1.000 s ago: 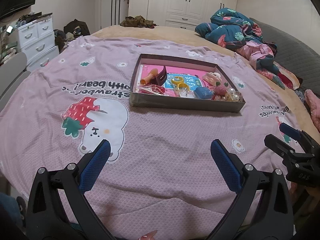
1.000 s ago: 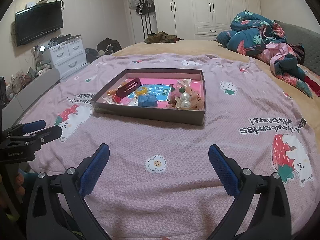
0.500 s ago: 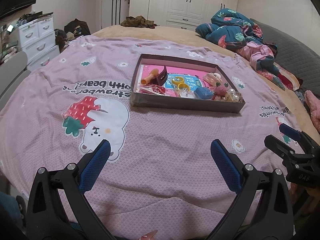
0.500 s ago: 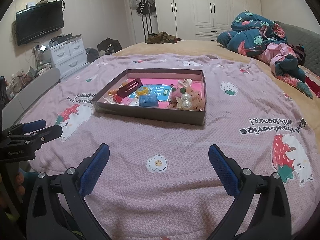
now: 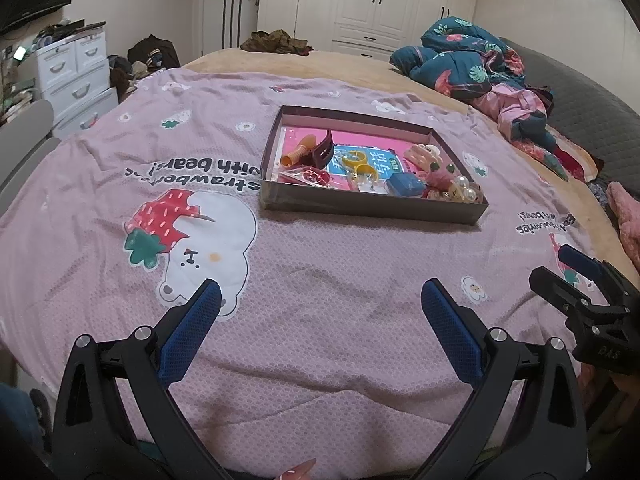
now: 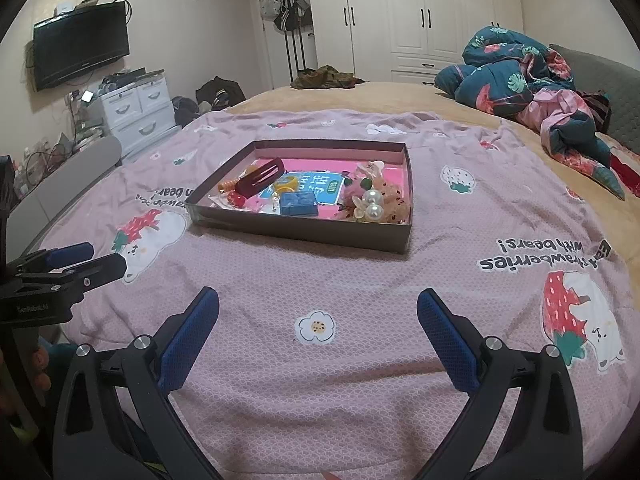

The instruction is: Organize jewelry

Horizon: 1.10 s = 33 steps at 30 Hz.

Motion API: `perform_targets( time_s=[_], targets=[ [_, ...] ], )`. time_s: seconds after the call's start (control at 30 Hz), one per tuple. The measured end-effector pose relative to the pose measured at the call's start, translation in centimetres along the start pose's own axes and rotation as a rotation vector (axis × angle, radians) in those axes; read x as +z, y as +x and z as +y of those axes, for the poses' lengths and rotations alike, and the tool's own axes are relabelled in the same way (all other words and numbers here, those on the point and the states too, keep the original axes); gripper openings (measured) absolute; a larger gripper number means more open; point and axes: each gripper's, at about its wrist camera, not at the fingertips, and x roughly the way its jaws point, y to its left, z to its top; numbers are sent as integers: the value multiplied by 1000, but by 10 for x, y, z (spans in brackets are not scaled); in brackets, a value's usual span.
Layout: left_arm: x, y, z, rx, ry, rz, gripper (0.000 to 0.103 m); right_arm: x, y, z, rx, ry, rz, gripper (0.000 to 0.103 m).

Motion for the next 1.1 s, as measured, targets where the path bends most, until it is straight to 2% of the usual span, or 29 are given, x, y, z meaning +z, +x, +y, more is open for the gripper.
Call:
perform_targets(
  time_s=[0.5,0.67,0.8,0.93,1.1],
  targets=[
    [-5,1,-4,-24,-6,3,94,-2,2,-2,-9,1,7,99],
    [-4,2,-3,-18,-23,-1,94,-3,3,-3,-15,2,5,99],
    [-3,4,-2,16,-43,5,94,-5,3,-7,-21,11,8,99],
    [-1,3,0,-10,-67,-3,94,-5,3,-11,-29,13,4,99],
    [4,10,6,26,-70,-14,94,-5,7,-20,-44,32,6,99]
  ],
)
